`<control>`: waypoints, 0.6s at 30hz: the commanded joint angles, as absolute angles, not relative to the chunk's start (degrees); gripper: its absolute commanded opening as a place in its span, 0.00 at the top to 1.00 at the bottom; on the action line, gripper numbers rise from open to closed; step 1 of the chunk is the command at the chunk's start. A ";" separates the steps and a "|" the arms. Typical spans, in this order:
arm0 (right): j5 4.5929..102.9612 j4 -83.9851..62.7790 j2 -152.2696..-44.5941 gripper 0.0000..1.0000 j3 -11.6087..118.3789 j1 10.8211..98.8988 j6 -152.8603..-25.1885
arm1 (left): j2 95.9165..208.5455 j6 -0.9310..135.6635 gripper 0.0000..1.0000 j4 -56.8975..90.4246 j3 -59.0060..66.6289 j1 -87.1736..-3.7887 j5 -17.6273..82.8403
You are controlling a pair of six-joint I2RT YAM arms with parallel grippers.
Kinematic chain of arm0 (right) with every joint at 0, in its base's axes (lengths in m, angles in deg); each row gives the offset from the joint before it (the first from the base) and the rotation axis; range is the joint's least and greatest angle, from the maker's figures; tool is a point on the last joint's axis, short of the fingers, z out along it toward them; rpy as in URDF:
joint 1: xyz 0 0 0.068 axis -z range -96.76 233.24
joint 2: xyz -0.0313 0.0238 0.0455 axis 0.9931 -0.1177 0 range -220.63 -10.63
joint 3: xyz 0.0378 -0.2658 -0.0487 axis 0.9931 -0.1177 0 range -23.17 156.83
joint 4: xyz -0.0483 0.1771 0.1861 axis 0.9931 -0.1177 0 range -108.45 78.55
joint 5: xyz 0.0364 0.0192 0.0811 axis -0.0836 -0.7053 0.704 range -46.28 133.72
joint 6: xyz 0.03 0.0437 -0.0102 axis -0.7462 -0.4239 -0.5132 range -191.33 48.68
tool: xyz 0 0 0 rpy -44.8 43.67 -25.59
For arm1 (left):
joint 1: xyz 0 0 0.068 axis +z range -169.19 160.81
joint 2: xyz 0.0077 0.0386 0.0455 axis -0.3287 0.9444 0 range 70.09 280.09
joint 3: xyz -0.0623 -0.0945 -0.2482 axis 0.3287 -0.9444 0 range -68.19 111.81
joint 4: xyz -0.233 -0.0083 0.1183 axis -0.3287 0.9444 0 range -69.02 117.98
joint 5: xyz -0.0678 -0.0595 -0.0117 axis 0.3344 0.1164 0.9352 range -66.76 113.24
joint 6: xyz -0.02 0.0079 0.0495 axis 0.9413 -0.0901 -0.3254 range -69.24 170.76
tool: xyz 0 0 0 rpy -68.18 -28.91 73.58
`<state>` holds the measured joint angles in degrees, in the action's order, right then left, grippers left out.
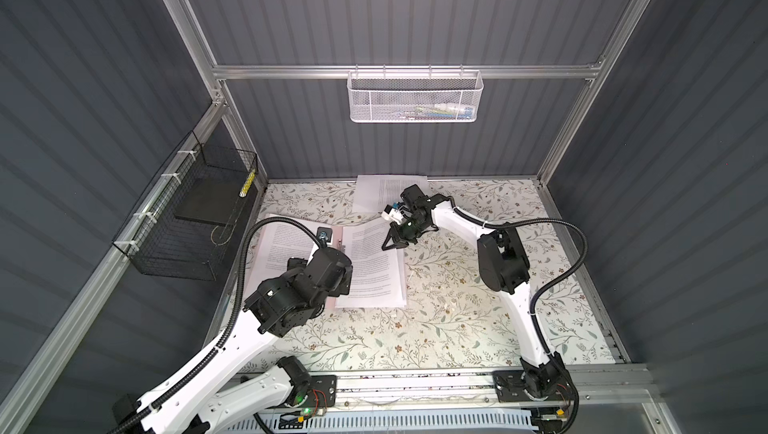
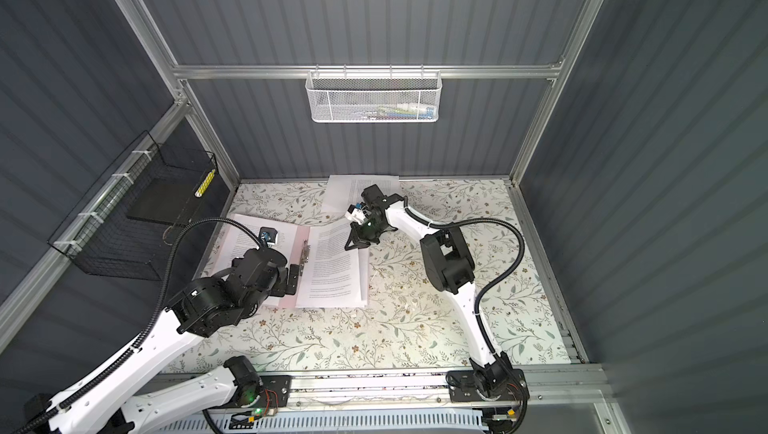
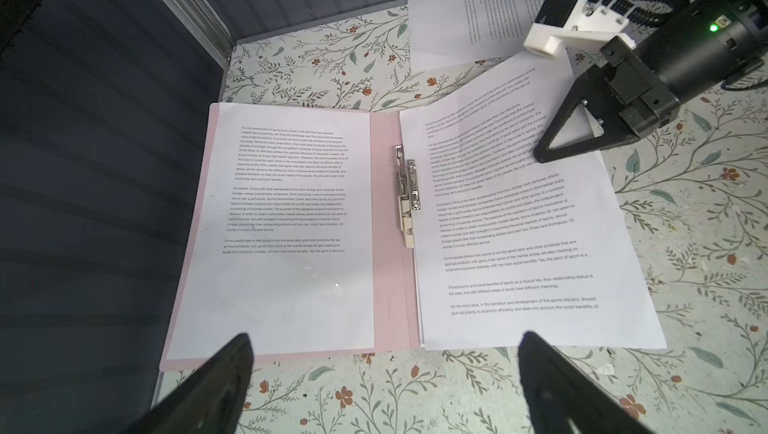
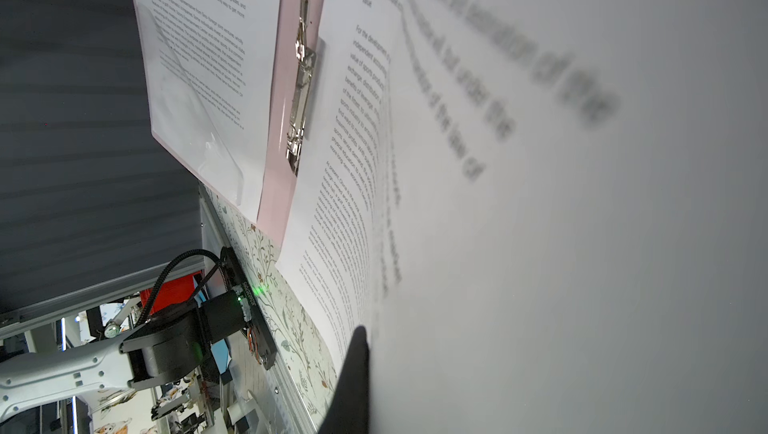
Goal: Put the files into the folder
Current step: 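Press the sheet flat onto the folder page with the right gripper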
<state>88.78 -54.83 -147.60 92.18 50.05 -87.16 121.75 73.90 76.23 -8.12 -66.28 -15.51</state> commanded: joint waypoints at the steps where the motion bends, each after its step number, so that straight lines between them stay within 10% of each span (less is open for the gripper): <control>1: 90.02 -56.17 -148.43 1.00 93.64 49.67 -86.60 | 122.03 75.09 0.00 75.72 -8.44 -66.32 -14.77; 14: 91.19 -52.56 -148.60 1.00 92.87 49.16 -89.87 | 122.82 75.72 0.00 74.90 -9.08 -66.33 -13.68; 18: 90.13 -51.83 -147.27 0.86 91.42 49.21 -89.28 | 122.73 75.64 0.00 74.86 -9.13 -66.35 -13.51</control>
<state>89.96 -52.62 -147.95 92.23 49.38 -89.21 122.77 74.94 75.16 -8.71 -66.28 -14.02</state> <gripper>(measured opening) 0.119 0.997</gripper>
